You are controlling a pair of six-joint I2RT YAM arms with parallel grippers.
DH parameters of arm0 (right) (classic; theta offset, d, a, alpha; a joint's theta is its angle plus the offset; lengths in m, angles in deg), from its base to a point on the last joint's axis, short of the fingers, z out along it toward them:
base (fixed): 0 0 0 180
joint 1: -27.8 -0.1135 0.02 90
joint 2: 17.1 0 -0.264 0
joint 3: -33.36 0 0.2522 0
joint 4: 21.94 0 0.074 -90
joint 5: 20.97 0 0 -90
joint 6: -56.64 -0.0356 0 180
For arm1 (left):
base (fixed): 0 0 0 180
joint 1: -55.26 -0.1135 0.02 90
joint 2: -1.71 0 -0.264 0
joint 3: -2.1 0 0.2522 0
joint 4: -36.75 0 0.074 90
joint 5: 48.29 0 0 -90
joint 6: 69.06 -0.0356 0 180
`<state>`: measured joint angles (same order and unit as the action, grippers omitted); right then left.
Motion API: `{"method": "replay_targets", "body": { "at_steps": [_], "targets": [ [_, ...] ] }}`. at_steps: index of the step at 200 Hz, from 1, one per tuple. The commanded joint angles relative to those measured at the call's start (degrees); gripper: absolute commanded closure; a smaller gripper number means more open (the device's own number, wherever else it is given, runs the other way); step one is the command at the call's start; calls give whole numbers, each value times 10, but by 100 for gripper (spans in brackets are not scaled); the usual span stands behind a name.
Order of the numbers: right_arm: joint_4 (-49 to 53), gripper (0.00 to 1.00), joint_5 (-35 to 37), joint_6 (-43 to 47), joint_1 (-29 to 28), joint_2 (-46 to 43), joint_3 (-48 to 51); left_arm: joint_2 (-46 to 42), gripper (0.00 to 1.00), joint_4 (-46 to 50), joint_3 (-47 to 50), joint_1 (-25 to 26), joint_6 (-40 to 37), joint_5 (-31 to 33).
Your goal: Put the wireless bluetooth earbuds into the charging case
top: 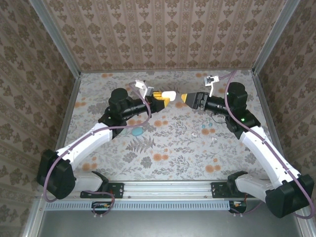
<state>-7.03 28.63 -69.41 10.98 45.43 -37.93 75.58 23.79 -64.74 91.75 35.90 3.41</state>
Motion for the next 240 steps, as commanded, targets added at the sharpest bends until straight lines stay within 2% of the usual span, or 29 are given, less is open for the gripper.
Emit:
{"method": "replay_targets", "body": {
  "at_steps": [1, 62, 140, 205, 240],
  "targets": [
    [97, 27, 11, 65, -8, -7, -33, -15, 81, -47, 8, 6, -43, 5],
    [82, 25, 13, 61, -28, 20, -39, 5, 81, -96, 15, 17, -4, -19],
    [8, 24, -15, 16, -31, 37, -40, 14, 81, -98, 11, 23, -5, -38],
    [32, 26, 36, 22, -31, 45, -46, 9, 81, -99, 10, 23, -7, -47],
    [-3, 26, 38, 0, -31, 44, -48, 6, 81, -94, 17, 24, -16, -43]
  ]
}}
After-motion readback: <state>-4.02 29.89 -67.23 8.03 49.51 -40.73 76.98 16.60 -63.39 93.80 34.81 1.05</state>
